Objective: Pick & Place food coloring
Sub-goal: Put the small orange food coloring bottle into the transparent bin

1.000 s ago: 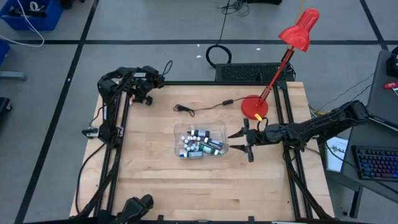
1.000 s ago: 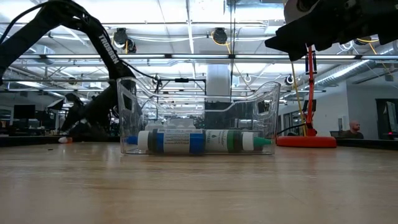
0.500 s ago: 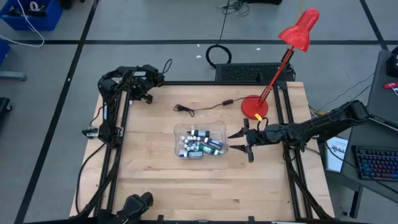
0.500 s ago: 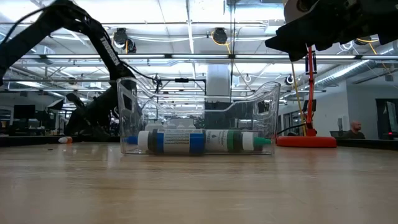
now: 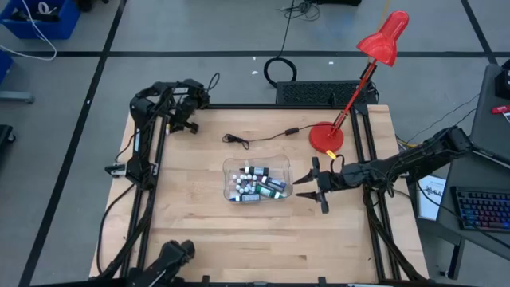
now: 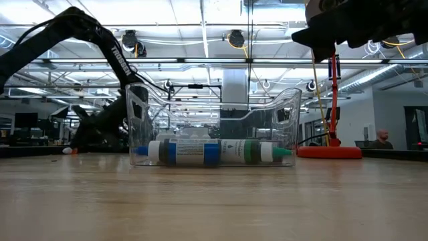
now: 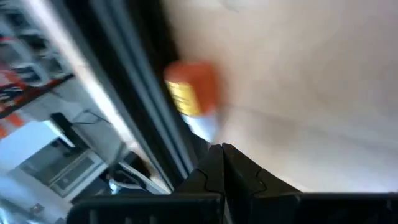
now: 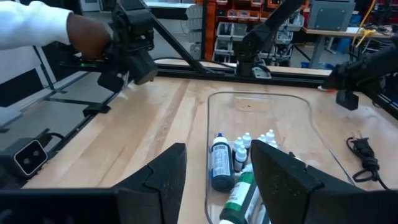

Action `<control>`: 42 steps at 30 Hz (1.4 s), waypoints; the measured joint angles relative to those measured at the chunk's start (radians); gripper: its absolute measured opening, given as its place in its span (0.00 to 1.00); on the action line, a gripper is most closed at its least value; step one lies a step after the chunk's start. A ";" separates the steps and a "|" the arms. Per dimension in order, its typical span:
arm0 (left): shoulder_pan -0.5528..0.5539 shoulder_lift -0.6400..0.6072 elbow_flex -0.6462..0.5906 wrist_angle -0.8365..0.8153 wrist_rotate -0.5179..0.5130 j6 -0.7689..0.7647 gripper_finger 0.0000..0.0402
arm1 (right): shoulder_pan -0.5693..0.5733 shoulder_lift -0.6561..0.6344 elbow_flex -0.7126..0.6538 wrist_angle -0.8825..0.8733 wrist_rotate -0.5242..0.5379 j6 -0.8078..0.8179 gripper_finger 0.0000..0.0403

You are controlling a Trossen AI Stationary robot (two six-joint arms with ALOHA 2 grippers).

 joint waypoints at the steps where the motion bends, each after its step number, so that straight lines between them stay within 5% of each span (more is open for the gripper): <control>1: 0.004 0.000 0.004 -0.003 0.032 0.024 0.00 | 0.003 0.000 0.000 0.003 0.000 0.000 0.42; 7: 0.022 0.000 0.012 0.026 0.076 0.037 0.00 | 0.027 0.000 0.000 0.002 0.000 0.007 0.42; 20: 0.034 -0.014 0.018 0.143 -0.144 0.083 0.00 | 0.039 0.000 0.000 0.005 0.001 0.023 0.42; 22: 0.043 -0.015 0.033 0.128 -0.284 0.026 0.00 | 0.039 0.000 0.000 0.003 0.001 0.041 0.42; 42: 0.083 0.039 0.097 0.072 -0.194 0.108 0.01 | 0.068 0.000 0.000 -0.003 0.001 0.034 0.42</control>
